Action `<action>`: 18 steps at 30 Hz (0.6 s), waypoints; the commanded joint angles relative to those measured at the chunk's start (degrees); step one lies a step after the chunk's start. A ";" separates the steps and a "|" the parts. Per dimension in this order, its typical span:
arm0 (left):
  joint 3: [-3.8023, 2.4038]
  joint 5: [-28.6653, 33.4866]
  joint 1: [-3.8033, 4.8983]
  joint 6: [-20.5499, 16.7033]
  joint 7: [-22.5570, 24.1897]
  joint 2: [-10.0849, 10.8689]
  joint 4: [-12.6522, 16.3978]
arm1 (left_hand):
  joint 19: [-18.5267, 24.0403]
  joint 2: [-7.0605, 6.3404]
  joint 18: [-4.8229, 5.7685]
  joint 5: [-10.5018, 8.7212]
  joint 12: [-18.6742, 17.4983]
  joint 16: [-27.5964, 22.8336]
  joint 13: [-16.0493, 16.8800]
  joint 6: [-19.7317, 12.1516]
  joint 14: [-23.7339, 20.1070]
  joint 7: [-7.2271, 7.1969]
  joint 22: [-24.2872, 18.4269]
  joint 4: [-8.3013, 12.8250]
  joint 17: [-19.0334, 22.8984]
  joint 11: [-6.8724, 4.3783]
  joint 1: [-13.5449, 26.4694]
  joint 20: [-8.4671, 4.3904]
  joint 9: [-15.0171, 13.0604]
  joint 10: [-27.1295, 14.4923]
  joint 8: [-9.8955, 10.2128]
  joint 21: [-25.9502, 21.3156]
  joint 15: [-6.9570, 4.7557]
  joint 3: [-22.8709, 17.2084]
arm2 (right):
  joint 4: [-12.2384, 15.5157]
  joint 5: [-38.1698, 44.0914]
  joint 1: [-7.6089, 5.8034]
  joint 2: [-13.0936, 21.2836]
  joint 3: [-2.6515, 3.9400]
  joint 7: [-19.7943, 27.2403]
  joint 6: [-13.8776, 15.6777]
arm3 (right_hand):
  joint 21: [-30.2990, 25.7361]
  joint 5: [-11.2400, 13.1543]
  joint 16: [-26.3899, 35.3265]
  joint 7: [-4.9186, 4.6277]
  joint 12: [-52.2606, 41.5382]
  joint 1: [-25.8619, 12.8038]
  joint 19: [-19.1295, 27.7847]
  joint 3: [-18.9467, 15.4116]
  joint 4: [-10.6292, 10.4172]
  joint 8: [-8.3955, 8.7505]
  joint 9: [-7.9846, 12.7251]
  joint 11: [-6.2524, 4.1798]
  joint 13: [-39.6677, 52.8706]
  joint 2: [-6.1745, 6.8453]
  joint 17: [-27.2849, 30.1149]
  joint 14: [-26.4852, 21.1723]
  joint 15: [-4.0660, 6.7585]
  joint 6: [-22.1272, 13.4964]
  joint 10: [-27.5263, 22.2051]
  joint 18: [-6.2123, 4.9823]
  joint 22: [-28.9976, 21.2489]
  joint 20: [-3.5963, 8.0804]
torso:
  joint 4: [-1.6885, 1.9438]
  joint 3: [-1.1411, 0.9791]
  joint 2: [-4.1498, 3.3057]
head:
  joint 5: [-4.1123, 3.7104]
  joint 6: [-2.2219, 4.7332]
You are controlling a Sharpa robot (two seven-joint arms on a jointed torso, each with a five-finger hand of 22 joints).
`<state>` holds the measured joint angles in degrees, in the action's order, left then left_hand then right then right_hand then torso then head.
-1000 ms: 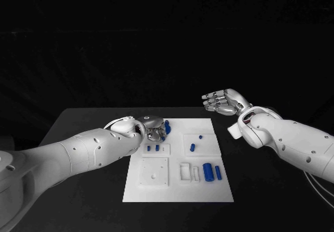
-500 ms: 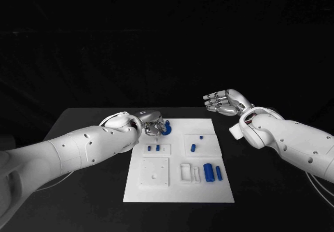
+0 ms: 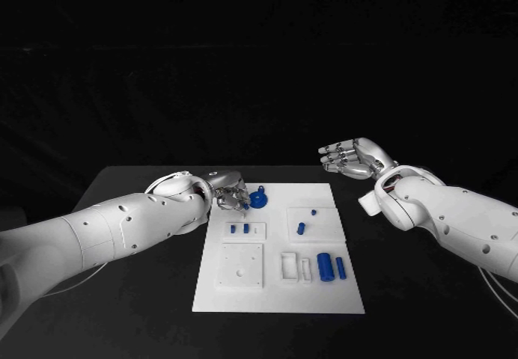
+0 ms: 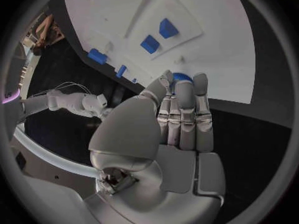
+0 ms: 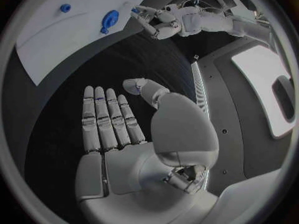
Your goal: Assemble the parts on the task board
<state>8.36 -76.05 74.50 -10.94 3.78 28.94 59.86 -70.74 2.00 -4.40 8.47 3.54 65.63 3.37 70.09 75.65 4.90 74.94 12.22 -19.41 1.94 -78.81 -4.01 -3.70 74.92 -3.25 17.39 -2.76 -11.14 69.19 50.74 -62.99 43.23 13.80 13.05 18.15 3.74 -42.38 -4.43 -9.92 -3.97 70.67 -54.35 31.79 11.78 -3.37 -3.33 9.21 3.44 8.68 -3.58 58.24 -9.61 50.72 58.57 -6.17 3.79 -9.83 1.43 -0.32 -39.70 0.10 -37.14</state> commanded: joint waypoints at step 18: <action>0.38 0.27 -0.66 2.94 -0.48 -0.51 -1.85 | -0.19 0.57 -0.03 0.15 -0.18 -0.46 0.06 0.30 0.37 0.03 1.17 0.07 -0.13 -0.08 0.03 0.11 -0.10 0.10 -0.36 0.00 -0.05 0.52 | 0.15 0.05 0.02 0.22 0.03 0.47 -0.66 | 0.06 -0.39 0.20 0.01 0.09 -0.19 0.28 0.39 0.09 0.11 0.06 0.07 -0.08 -0.25 0.08 -0.36 -0.04 -0.34 -0.25 -0.74 -0.07 0.12 | -0.16 -0.14 -0.01 | 0.15 -0.38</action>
<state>8.75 -75.94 73.86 -9.12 3.42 28.59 58.01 -70.74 1.98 -4.40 8.40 3.54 65.23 3.37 69.88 75.65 4.89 74.93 12.38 -19.46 1.94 -78.82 -4.01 -3.77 74.92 -3.49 17.39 -2.76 -10.98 69.23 50.74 -62.99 43.44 13.81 13.04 18.15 3.74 -42.38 -4.43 -9.92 -3.97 70.67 -54.35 31.79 11.78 -3.37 -3.33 9.21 3.44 8.68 -3.58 58.24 -9.61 50.72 58.57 -6.17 3.79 -9.82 1.24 -0.42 -39.74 0.22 -37.46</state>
